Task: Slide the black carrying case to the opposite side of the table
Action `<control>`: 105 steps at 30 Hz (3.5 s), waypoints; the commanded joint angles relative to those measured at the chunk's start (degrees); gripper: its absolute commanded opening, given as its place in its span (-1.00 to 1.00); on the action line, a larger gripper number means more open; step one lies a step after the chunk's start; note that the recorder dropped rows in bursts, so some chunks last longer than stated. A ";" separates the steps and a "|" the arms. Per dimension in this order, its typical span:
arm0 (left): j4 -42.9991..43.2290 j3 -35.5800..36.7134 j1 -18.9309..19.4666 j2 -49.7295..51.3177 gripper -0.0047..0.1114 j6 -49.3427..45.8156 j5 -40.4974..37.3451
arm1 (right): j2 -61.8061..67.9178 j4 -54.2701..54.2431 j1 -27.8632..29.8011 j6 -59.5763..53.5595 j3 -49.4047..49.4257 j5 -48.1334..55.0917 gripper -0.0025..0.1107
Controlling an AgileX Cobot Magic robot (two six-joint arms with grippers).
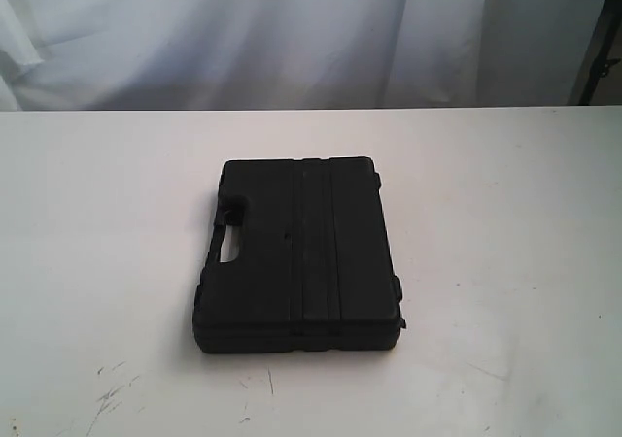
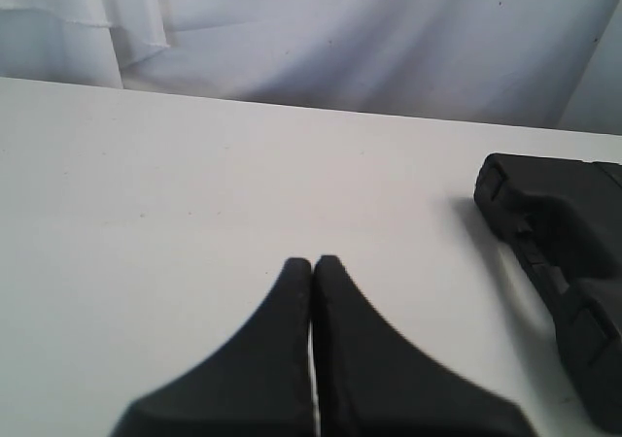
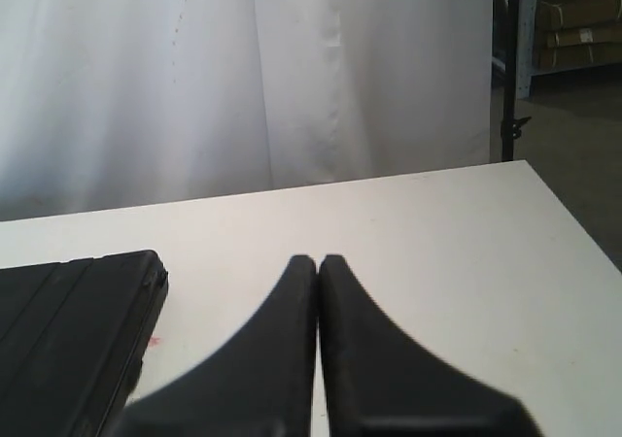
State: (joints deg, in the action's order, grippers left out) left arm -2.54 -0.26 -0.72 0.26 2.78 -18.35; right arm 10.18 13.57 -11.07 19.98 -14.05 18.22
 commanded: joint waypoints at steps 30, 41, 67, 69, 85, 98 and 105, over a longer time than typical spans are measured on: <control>-0.15 0.26 0.04 -0.26 -0.92 -0.03 0.61 | -10.18 -11.52 4.21 -13.20 14.05 -3.96 -0.96; -0.15 0.26 0.04 -0.26 -0.92 -0.03 0.61 | -10.18 -11.52 4.21 -13.33 14.05 1.96 -0.96; -0.15 0.26 0.04 -0.26 -0.92 -0.03 0.61 | -10.18 -11.52 4.21 -12.15 14.05 2.00 -0.96; -0.15 0.26 0.04 -0.26 -0.92 -0.03 0.61 | -10.18 -11.52 4.21 -12.15 14.05 2.00 -0.96; -0.15 0.26 0.04 -0.26 -0.92 -0.06 0.61 | -10.18 -11.52 4.21 -12.15 14.05 2.00 -0.96; -0.09 0.26 0.04 -0.26 -0.92 -0.06 12.14 | -10.18 -11.52 4.21 -12.15 14.05 2.00 -0.96; -0.09 0.26 0.04 -0.26 -0.92 -0.06 21.83 | -10.18 -11.52 4.21 -11.90 14.05 2.00 -0.96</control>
State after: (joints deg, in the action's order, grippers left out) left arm -2.43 -0.26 -0.72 0.26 2.78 0.00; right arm 0.34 2.11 -7.31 7.85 -0.21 20.03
